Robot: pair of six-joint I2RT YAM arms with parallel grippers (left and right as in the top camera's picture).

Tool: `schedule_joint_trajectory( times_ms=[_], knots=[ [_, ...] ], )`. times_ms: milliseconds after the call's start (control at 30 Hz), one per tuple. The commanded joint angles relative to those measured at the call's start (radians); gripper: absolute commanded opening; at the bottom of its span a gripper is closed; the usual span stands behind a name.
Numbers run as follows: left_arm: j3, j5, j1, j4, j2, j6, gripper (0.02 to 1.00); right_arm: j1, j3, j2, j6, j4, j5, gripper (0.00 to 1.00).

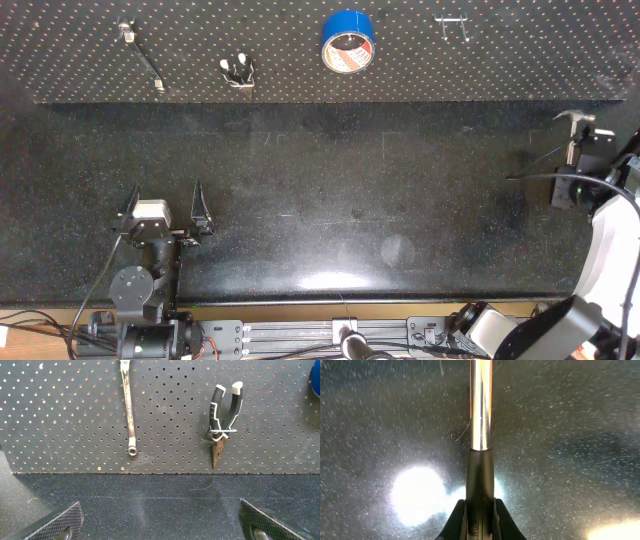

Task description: Place Tools Onto Pegboard

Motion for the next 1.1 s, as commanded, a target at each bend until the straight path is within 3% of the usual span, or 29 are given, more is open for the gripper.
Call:
schedule_joint_trajectory(
  times_ms=[33, 200, 567, 767, 867, 1100],
  knots=[
    [-0.002, 0.003, 0.005, -0.007, -0.010, -0.016, 0.996, -0.007, -0.002, -0.043, 0.034, 0.057, -0.016, 0.075],
    [-0.002, 0.003, 0.005, -0.007, -0.010, -0.016, 0.996, 0.012, -0.002, -0.115, 0.239, 0.129, -0.032, 0.075],
    [-0.002, 0.003, 0.005, -0.007, -0.010, -0.016, 0.996, 0.227, -0.002, -0.257, 0.510, 0.144, -0.032, 0.075],
    [-0.002, 0.003, 0.005, -0.007, -0.010, -0.016, 0.996, 0.369, 0.020, -0.321, 0.523, 0.188, -0.019, 0.075],
    [-0.002, 0.003, 0.005, -0.007, -0.010, -0.016, 0.996, 0.435, 0.053, -0.330, 0.522, 0.226, 0.028, 0.075],
    [-0.002, 0.003, 0.005, -0.007, -0.010, -0.016, 0.996, 0.518, 0.090, -0.324, 0.564, 0.342, 0.074, 0.075]
  ],
)
